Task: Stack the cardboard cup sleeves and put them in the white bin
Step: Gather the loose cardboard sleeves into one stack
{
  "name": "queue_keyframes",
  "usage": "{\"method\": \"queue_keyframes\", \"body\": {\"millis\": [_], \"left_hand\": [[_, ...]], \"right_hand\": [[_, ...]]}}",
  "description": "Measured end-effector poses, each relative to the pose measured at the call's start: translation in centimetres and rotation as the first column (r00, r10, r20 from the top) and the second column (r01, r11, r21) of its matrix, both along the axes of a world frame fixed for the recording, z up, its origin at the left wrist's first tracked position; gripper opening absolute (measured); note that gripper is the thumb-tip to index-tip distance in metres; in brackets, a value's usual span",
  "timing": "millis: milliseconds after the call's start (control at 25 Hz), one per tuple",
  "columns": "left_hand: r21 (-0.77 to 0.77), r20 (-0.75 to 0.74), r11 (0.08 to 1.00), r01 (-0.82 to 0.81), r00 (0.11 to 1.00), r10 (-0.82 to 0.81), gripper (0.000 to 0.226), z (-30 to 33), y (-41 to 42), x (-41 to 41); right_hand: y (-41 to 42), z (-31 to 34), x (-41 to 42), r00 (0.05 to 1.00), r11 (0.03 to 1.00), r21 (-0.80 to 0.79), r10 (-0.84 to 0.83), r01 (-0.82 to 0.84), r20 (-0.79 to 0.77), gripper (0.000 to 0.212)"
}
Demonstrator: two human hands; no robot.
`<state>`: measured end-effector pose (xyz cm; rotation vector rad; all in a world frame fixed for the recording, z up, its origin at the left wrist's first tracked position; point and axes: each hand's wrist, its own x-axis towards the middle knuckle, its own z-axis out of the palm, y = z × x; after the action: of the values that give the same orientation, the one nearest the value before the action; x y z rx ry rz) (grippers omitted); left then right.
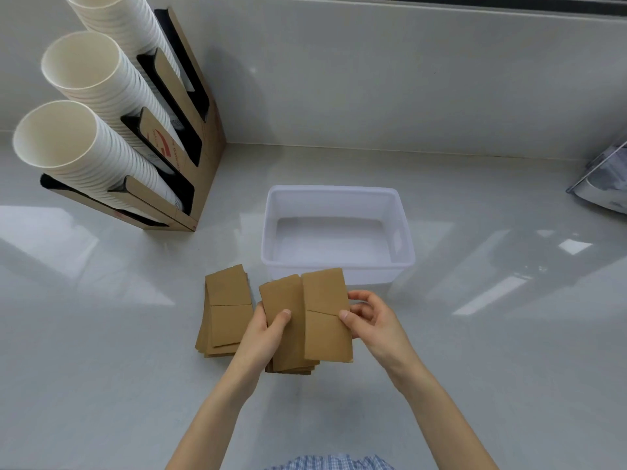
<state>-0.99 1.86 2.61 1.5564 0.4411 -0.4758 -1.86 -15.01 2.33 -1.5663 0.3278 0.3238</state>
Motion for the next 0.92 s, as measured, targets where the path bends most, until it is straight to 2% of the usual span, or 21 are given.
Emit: {"method": "queue_keyframes", "body": {"millis": [200, 400, 520, 720, 840, 920], "left_hand": [[-0.093, 0.002, 0.995, -0.021, 1.0, 0.021, 0.024, 0.0, -0.3, 0.0], [-0.006, 0.041, 0.997, 0.079, 0.996, -0.079, 0.029, 0.0, -0.6, -0.2], [0.022, 0.048, 0.995, 0.102, 0.994, -0.102, 0.029, 0.1, -0.7, -0.3], [0.034, 0.076, 0.996, 0.085, 0.993, -0.087, 0.021, 0.7, 0.5, 0.0], [0.087, 0.113, 0.996, 0.017, 0.993, -0.027, 0.015, 1.1, 2.5, 0.5], [0.103, 0.136, 0.993, -0.051, 0.99, 0.037, 0.018, 1.2, 3.9, 0.7]], "right_hand": [[2.4, -0.2, -0.1, 0.997, 0.986, -0.145, 0.082, -0.083, -0.014, 0.021], [3.2, -0.3, 0.0, 0.996, 0.967, -0.239, 0.089, -0.09, -0.017, 0.023], [3.2, -0.1, -0.2, 0.995, 0.979, -0.179, 0.09, -0.097, -0.045, 0.03], [3.8, 0.4, 0.5, 0.987, 0.988, -0.048, 0.145, -0.148, -0.074, 0.028], [4.8, 0.6, 1.6, 0.984, 0.986, -0.019, 0.166, -0.167, -0.064, 0.025], [5.7, 0.9, 2.4, 0.978, 0.979, -0.021, 0.203, -0.205, -0.052, 0.025]]}}
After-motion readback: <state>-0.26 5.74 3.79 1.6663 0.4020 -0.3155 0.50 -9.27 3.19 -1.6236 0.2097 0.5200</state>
